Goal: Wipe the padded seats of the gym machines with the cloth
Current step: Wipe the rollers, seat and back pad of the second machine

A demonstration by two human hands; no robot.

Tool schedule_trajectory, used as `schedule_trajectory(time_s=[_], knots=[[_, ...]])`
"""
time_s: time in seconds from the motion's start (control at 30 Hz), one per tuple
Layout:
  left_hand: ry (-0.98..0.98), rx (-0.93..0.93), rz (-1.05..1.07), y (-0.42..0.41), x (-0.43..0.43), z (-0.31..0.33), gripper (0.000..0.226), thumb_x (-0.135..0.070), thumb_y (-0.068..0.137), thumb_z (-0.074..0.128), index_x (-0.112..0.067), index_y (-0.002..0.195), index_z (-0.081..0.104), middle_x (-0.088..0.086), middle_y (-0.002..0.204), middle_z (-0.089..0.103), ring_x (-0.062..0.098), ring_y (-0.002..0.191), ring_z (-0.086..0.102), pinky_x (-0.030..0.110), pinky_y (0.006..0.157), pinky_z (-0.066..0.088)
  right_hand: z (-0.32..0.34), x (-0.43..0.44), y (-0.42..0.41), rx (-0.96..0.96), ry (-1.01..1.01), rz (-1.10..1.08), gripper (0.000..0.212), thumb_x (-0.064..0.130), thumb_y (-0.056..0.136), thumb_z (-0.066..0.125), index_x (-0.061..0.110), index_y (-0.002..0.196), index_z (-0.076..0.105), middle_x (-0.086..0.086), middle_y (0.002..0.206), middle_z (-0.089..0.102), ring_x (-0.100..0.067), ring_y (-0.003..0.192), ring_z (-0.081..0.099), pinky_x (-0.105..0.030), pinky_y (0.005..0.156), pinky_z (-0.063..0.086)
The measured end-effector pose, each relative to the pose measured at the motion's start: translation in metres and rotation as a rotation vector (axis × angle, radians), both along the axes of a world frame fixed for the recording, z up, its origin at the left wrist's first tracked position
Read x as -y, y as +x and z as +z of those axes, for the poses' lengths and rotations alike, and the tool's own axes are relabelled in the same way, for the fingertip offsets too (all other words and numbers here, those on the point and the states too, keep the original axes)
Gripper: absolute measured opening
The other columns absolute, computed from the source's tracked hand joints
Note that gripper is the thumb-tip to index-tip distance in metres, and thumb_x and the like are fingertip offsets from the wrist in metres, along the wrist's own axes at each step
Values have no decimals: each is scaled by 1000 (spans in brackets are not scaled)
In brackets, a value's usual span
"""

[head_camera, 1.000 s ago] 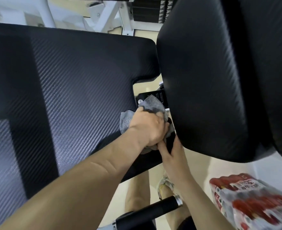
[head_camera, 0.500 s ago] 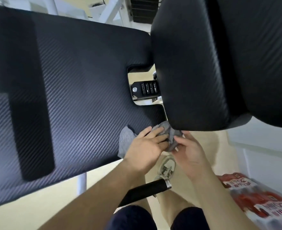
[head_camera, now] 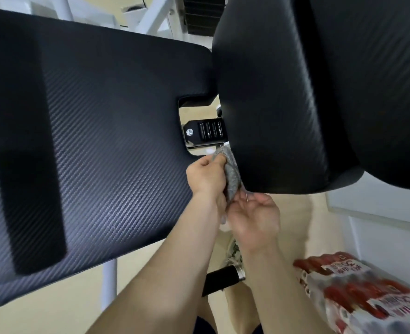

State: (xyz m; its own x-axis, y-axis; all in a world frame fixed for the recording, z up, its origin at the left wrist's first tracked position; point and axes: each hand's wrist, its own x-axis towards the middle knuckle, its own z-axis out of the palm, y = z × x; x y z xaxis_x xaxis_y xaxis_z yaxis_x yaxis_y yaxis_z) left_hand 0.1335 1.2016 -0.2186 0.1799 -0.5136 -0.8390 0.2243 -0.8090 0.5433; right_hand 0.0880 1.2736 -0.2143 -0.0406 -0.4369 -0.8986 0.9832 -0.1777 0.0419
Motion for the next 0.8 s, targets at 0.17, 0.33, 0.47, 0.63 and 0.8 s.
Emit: schedule_trajectory(time_s=[0.17,0.33,0.47,0.63,0.8], knots=[[-79,65,-50,-4,59,-8,18,-3,81,68,-8,63,67,14,70,67,25,70,65,40,73,58,3,20,27,83,-95,-102,50,16,89,32,10,135,49,-14,130,60,-31,116,56,-46,111,28],[-137,71,-88,-8,117,-12,16,-7,78,70,-13,64,67,15,76,70,29,76,69,47,78,59,10,64,45,42,-234,38,51,9,85,39,25,133,51,-10,129,62,-27,128,50,-50,105,35],[-207,-24,-4,-17,160,-9,8,-4,83,66,-10,77,67,11,76,69,22,71,67,42,79,59,13,111,40,-50,-182,96,55,17,88,39,15,143,38,30,117,62,7,119,50,-27,98,44],[-237,-31,-1,-25,184,-15,16,-7,84,63,-5,97,71,14,89,73,25,79,69,47,81,58,8,122,40,-330,-145,432,67,10,93,46,32,150,18,6,124,62,-14,128,50,-26,82,51],[-366,-104,-221,-13,170,-11,27,0,92,50,-6,111,68,14,100,72,25,90,69,39,85,57,14,97,38,-502,-110,535,69,-1,92,49,44,142,32,2,139,51,-14,115,60,-37,96,48]])
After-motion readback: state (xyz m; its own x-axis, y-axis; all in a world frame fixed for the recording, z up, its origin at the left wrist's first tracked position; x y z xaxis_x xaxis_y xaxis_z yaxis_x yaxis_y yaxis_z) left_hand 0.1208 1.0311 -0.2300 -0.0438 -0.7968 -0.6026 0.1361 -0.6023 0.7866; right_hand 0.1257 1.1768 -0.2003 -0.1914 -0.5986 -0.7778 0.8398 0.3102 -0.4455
